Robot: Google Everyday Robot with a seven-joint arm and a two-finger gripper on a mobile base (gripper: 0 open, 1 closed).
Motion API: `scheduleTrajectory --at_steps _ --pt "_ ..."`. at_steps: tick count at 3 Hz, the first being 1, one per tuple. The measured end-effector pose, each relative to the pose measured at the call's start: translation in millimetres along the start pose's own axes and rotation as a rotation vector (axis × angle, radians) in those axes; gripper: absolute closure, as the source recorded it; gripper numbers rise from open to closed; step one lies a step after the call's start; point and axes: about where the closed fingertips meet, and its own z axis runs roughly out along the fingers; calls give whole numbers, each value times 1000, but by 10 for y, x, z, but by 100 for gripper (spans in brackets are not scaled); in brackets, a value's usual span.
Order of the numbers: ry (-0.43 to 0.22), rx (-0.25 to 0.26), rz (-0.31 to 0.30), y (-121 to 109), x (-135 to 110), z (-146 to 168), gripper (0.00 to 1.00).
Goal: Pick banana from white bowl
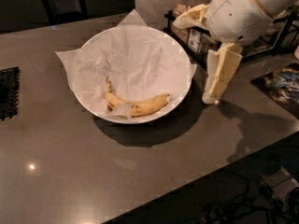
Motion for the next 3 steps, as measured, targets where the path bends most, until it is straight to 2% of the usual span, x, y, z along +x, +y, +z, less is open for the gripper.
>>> scheduleTrajectory --at_steps 1,2,3 --pt "-96 -97 -92 -119 -264 305 0" --pt "-177 -223 -141 -144 -415 721 0" --pt "-203 -327 -143 -181 -481 1124 0"
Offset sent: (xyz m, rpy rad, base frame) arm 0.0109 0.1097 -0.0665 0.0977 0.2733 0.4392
